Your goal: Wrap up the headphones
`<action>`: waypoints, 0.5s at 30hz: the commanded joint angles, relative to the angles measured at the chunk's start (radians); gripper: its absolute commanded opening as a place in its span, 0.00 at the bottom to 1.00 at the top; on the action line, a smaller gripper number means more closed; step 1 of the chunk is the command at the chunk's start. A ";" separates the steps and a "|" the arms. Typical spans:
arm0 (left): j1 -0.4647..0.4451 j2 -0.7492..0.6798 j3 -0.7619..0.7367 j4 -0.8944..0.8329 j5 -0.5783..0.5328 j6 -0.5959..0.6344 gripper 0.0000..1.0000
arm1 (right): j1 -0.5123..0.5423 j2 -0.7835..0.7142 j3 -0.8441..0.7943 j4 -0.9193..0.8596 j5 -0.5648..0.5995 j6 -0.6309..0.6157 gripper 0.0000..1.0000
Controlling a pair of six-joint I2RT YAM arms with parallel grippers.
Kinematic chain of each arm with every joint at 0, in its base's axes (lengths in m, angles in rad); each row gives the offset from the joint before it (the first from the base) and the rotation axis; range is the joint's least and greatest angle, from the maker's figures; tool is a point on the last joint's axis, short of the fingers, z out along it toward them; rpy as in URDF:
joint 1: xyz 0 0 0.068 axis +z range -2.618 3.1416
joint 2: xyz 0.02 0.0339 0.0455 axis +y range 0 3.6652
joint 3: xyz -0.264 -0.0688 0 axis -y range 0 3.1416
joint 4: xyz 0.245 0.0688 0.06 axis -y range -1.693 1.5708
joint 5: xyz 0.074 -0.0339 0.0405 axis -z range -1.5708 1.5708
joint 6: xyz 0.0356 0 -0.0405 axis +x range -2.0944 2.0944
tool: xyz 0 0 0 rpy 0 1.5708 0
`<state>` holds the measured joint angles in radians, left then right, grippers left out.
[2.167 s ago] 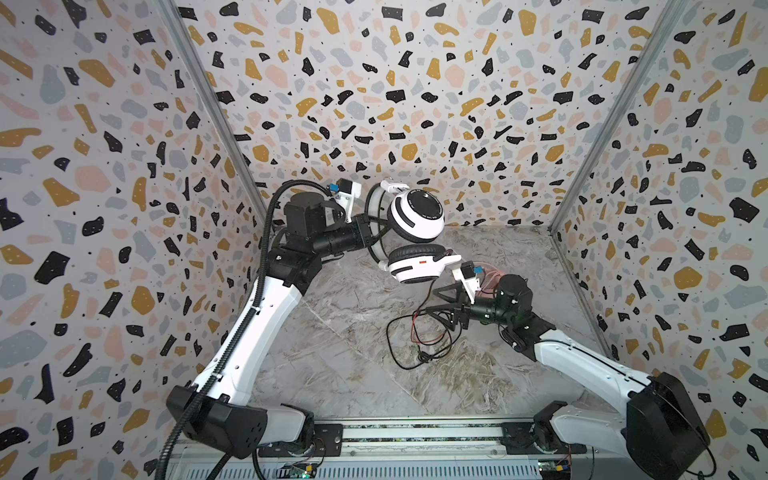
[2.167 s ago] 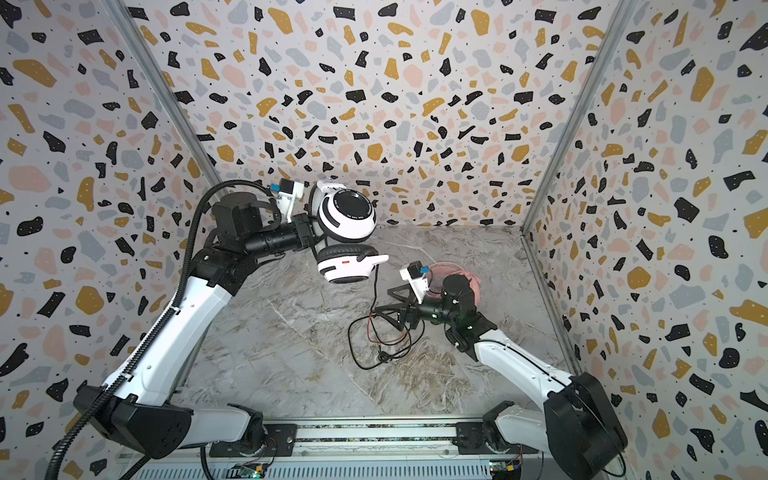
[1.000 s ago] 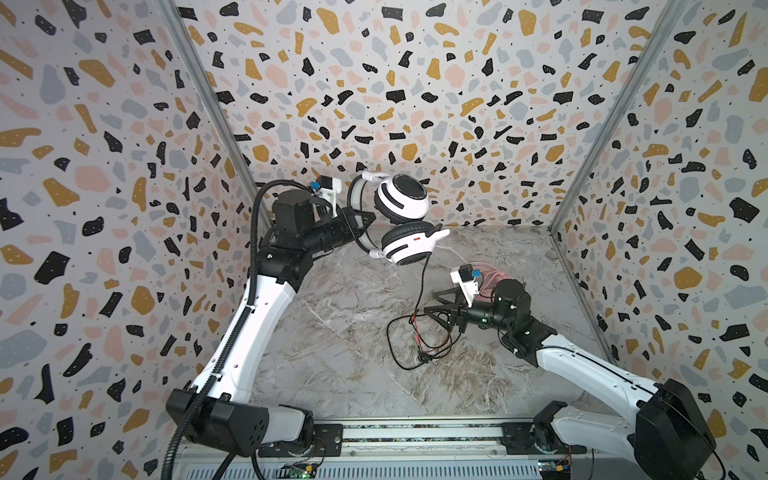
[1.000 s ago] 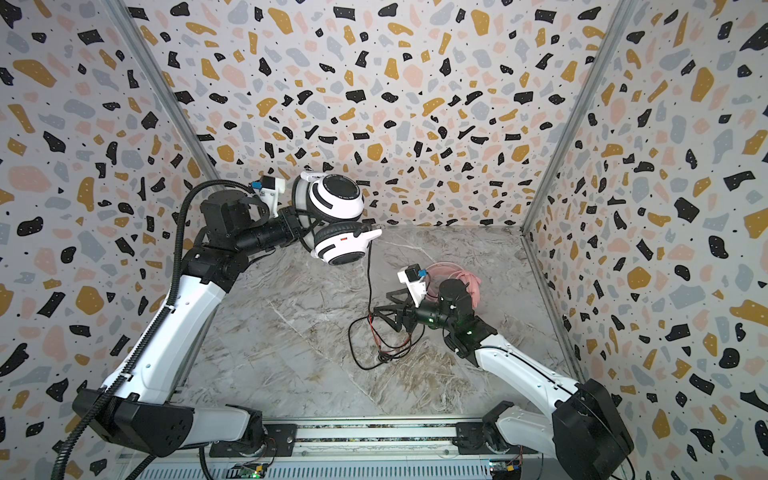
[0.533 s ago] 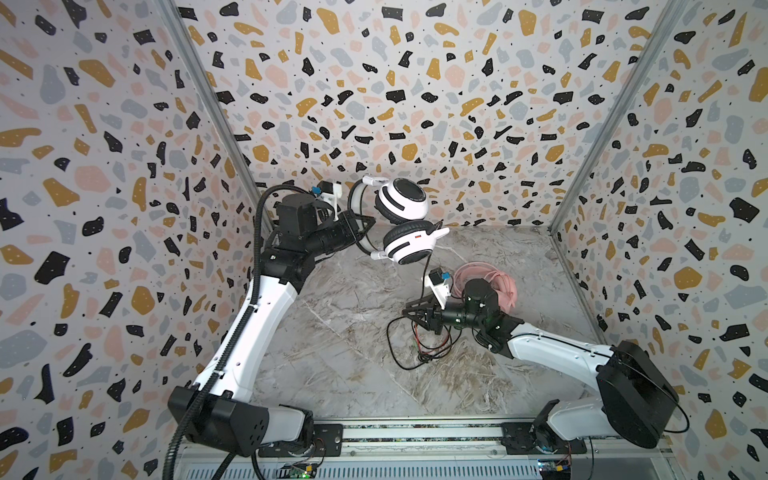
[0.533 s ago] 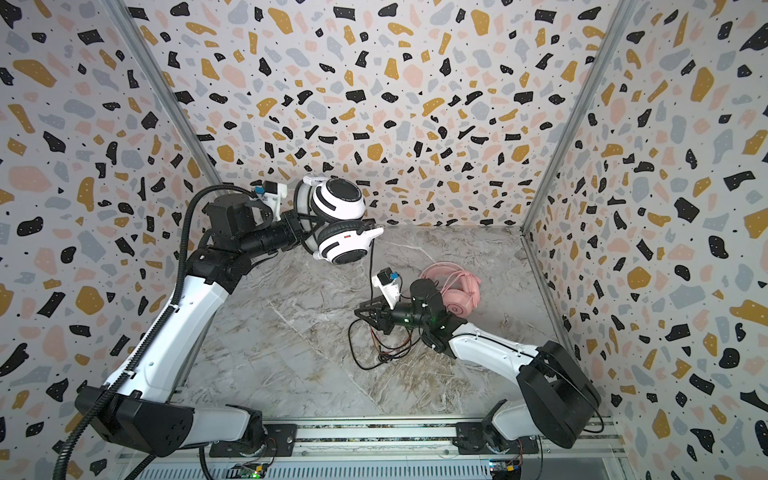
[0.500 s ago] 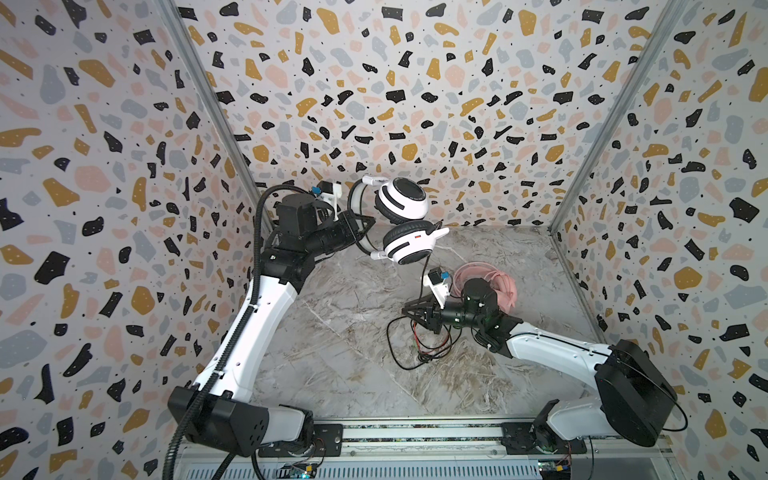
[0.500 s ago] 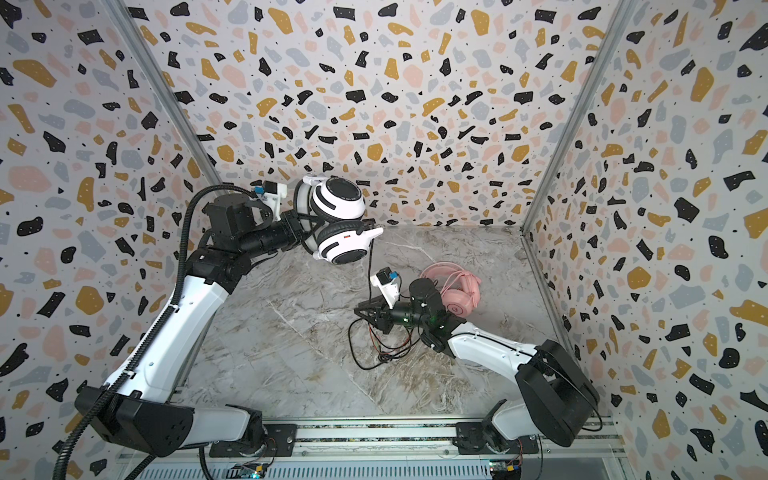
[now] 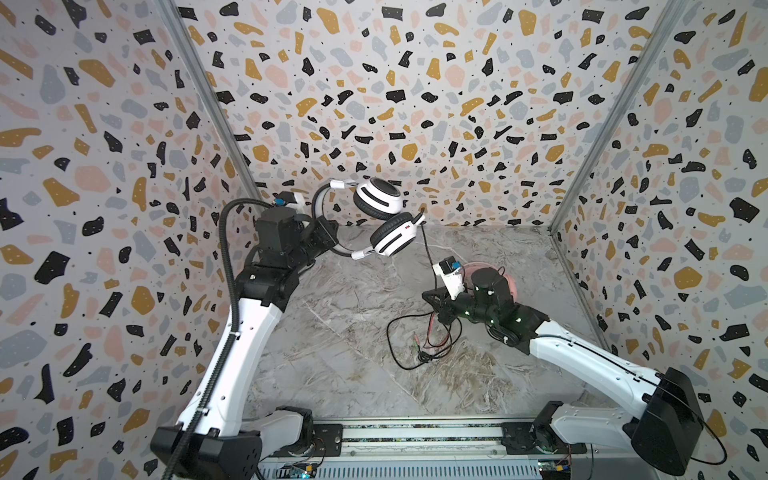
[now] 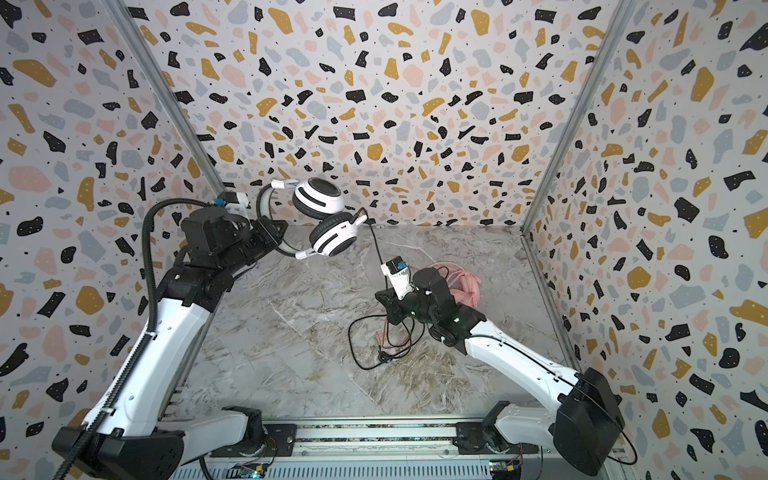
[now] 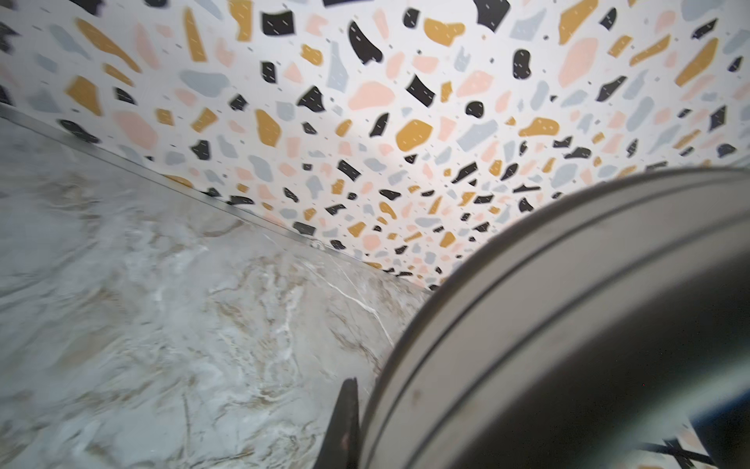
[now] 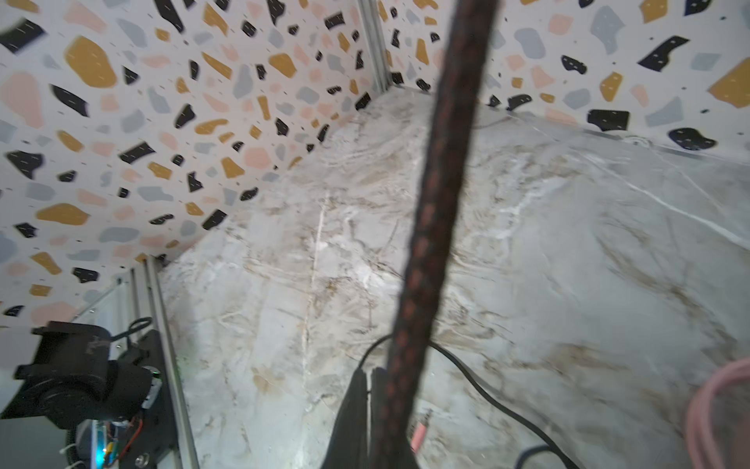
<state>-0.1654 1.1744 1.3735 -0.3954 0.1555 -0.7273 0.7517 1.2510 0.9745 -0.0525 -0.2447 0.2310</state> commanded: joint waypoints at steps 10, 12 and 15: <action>-0.006 -0.012 -0.023 0.121 -0.179 -0.083 0.00 | 0.198 0.171 0.258 -0.340 0.133 -0.089 0.00; -0.006 -0.013 -0.023 0.104 -0.242 -0.068 0.00 | 0.249 0.196 0.319 -0.384 0.160 -0.103 0.01; -0.020 -0.015 -0.035 0.088 -0.340 -0.050 0.00 | 0.321 0.233 0.432 -0.488 0.215 -0.134 0.01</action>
<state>-0.1741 1.1831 1.3190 -0.3878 -0.0734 -0.7742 1.0279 1.4952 1.3029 -0.4320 -0.0921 0.1379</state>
